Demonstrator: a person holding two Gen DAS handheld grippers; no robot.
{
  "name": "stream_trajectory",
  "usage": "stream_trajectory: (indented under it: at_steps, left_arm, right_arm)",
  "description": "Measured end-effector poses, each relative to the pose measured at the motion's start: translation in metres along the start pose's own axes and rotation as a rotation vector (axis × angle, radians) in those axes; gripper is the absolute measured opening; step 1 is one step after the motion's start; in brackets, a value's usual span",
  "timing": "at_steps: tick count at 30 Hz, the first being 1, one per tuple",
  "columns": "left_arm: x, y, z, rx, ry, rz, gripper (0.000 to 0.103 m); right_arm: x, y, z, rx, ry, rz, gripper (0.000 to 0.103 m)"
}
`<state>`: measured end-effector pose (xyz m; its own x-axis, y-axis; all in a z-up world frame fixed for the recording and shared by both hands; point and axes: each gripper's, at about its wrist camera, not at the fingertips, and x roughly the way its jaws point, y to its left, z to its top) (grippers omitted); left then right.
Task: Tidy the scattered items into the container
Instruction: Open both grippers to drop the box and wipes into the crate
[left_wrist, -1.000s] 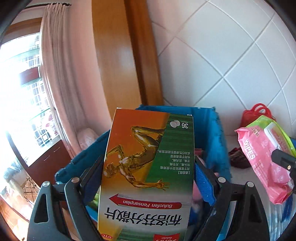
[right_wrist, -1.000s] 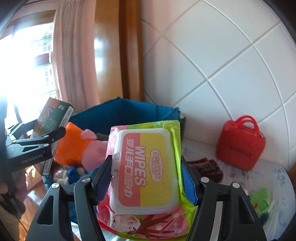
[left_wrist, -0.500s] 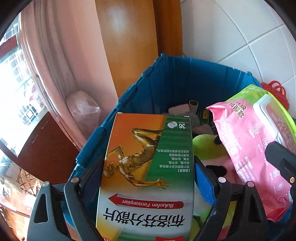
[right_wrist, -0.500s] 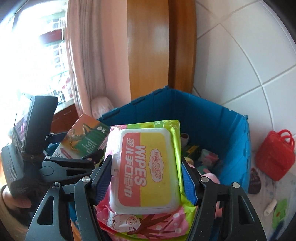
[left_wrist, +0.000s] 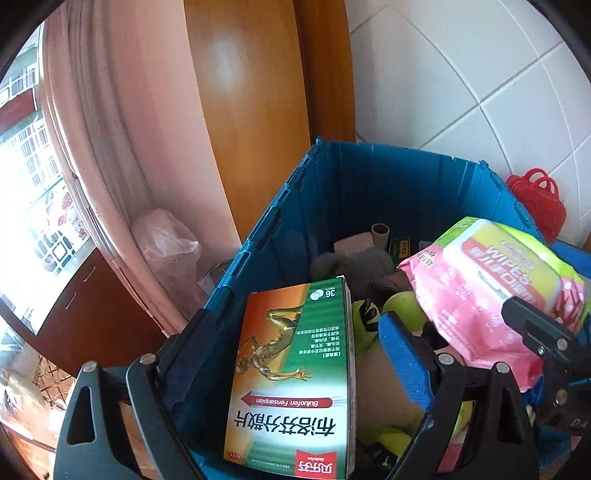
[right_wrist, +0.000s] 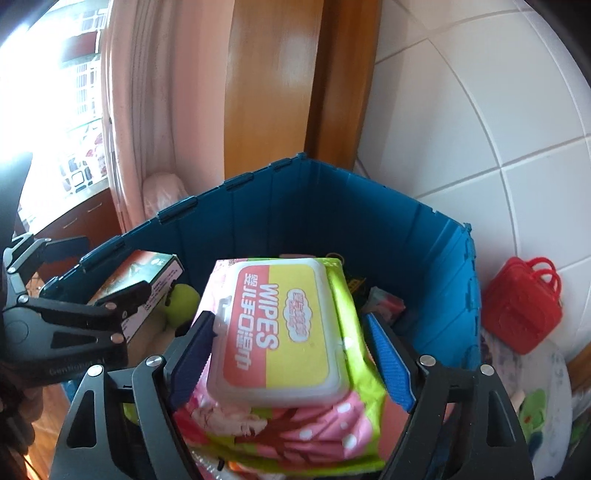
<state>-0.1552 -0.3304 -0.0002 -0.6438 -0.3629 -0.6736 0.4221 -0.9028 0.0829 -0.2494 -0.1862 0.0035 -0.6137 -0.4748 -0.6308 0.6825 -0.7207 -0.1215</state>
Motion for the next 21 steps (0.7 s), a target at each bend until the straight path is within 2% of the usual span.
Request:
stream_trajectory:
  at_steps: [5, 13, 21]
  left_arm:
    - [-0.023, 0.001, -0.011, -0.008, -0.033, -0.039, 0.092]
    - [-0.045, -0.019, -0.037, -0.005, -0.086, -0.102, 0.093]
    - [-0.054, -0.042, -0.069, -0.016, -0.099, -0.151, 0.093]
  right_arm:
    - [-0.043, -0.01, -0.022, 0.03, -0.06, 0.026, 0.092]
    - [-0.052, -0.034, -0.061, 0.13, -0.034, 0.029, 0.092]
    - [-0.063, -0.053, -0.096, 0.21, -0.015, 0.022, 0.093]
